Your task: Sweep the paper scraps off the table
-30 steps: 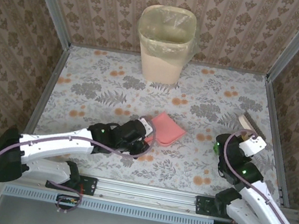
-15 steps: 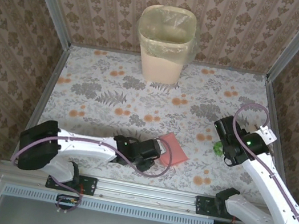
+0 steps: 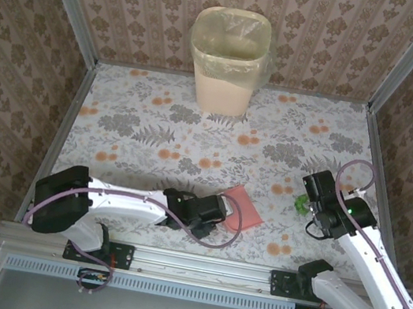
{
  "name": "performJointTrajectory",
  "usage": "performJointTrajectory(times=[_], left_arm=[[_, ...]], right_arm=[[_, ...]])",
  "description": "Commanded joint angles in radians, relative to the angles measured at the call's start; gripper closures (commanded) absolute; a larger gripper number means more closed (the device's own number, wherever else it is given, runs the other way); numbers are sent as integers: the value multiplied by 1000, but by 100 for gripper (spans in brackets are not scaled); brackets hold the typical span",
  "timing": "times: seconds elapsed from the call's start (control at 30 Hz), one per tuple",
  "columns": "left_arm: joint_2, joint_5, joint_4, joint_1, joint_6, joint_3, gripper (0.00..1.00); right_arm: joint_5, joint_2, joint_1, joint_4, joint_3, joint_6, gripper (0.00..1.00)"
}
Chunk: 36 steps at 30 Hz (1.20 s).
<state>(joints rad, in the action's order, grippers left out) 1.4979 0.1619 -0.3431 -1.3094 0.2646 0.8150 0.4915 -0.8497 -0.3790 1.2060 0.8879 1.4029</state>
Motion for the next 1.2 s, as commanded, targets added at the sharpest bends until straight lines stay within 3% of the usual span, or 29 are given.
performJointTrajectory(times=[0.0, 0.3, 0.5, 0.9, 1.17], left_arm=[[15, -7, -1, -11, -24, 30, 100], [40, 7, 3, -11, -18, 41, 100], [59, 34, -6, -11, -10, 53, 100], [60, 53, 0, -10, -7, 53, 100], [51, 61, 13, -10, -4, 43, 100]], right_arm=[[-189, 11, -47, -71, -26, 74, 100], [-147, -30, -392, -141, 55, 230, 100], [-105, -39, -532, -158, 115, 250, 100], [98, 119, -563, -118, 103, 230, 100], [244, 153, -538, -220, 76, 11, 100]])
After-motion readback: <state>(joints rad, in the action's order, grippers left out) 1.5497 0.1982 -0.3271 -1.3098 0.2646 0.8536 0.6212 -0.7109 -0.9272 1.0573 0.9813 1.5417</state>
